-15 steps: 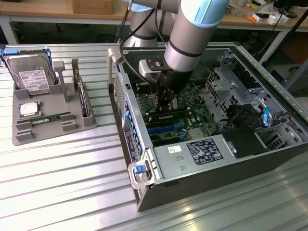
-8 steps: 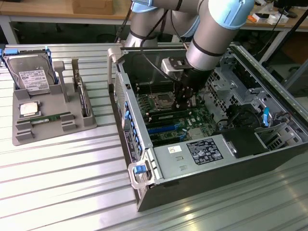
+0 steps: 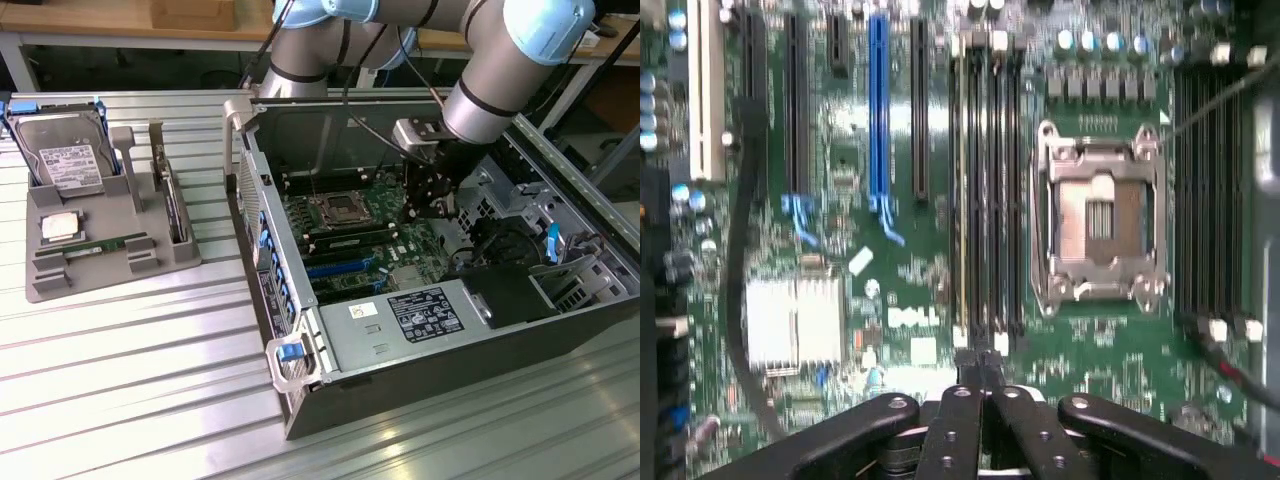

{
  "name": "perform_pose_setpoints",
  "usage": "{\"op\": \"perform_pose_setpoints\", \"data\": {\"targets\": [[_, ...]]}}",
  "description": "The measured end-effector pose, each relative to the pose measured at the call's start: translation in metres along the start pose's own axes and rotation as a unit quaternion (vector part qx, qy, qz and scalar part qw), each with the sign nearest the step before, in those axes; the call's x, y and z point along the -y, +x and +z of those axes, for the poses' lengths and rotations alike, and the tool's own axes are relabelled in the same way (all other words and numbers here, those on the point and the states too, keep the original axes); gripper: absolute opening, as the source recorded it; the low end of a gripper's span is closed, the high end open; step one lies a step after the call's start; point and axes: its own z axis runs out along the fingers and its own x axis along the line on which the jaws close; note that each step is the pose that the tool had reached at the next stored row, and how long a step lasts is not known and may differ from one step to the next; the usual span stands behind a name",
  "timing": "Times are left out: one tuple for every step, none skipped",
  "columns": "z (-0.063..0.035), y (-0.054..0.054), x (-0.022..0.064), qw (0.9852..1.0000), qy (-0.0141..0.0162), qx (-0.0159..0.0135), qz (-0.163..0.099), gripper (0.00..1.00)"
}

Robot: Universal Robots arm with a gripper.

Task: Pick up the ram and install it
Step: 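Press down the ram until it locks into place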

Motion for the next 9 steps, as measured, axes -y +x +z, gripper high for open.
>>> {"op": "perform_pose_setpoints", "data": {"targets": [[-0.0078, -0.001, 0.0011, 1.0000, 0.0000, 0.0005, 0.000, 0.10], [-0.0159, -0.001, 0.0008, 1.0000, 0.0000, 0.0004, 0.000, 0.10], [-0.0283, -0.002, 0.0004, 1.0000, 0.0000, 0.0005, 0.000, 0.10], [-0.0390, -0.003, -0.0001, 1.0000, 0.0000, 0.0005, 0.000, 0.10], [-0.0455, -0.004, -0.0004, 1.0000, 0.0000, 0.0005, 0.000, 0.10], [-0.0454, -0.004, -0.0004, 1.0000, 0.0000, 0.0007, 0.000, 0.10], [-0.0455, -0.004, -0.0004, 1.0000, 0.0000, 0.0007, 0.000, 0.10], [-0.0455, -0.004, -0.0004, 1.0000, 0.0000, 0.0006, 0.000, 0.10], [-0.0455, -0.004, -0.0004, 1.0000, 0.0000, 0.0006, 0.000, 0.10]]}}
